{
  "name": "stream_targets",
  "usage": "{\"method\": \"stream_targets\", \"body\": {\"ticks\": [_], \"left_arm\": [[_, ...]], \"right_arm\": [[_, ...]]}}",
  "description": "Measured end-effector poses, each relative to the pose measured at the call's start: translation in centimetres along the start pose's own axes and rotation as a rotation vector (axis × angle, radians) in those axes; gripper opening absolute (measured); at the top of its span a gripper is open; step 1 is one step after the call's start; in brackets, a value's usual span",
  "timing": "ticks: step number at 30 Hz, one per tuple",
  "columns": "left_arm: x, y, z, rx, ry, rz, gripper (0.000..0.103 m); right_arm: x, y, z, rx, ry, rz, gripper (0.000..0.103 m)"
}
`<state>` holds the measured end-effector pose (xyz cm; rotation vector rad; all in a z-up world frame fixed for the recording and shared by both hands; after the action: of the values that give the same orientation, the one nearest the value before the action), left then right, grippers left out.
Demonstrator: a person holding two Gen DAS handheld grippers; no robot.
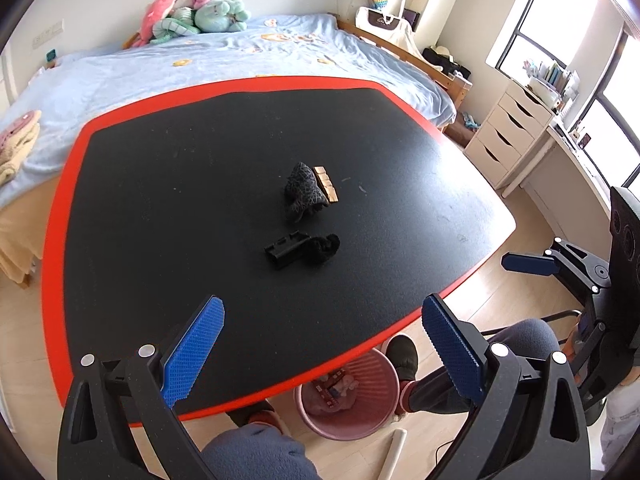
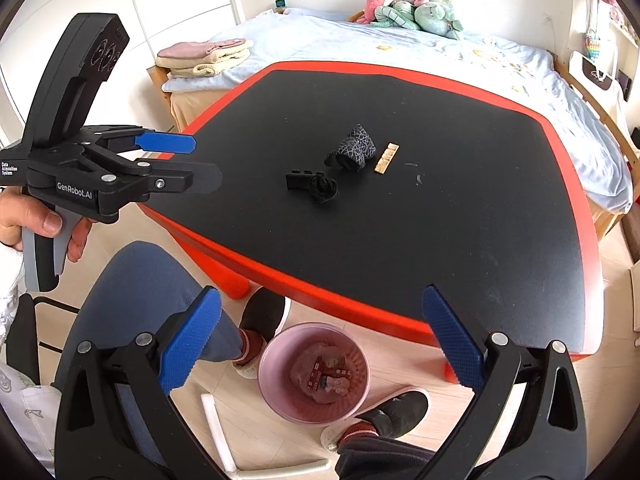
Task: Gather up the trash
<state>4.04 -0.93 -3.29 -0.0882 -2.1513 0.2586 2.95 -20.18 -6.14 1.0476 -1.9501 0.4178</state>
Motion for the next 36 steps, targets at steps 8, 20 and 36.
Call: {"method": "stream_targets", "body": {"ticks": [8,20,36], "left_arm": [[-3.4,1.8,-4.1,0.053,0.03,0.03,0.095],[-10.5,3.6,-7.0,0.146,0.105,0.064,0.095],[-12.8,4.0,-7.3,0.162,0.109,0.114,0.039]], "right_arm": [[-3.6,-0.7,-3.2,0.018,-0.014,-0.043,0.099],[-9.4,-2.2,-5.3,-0.013,0.0,-0.094,0.084],[-13.2,-1.9,-6.0,-0.025,0.012,-0.154,0.032]]}}
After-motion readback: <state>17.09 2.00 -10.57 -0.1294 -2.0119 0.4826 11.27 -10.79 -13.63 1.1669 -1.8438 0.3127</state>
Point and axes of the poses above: each gripper's, at about its wrist camera, not at the fingertips, and x roughly against the way its jaws point, y to its left, z to its underside, the point moved 1 cm from there along -x, roughly the way its jaws point
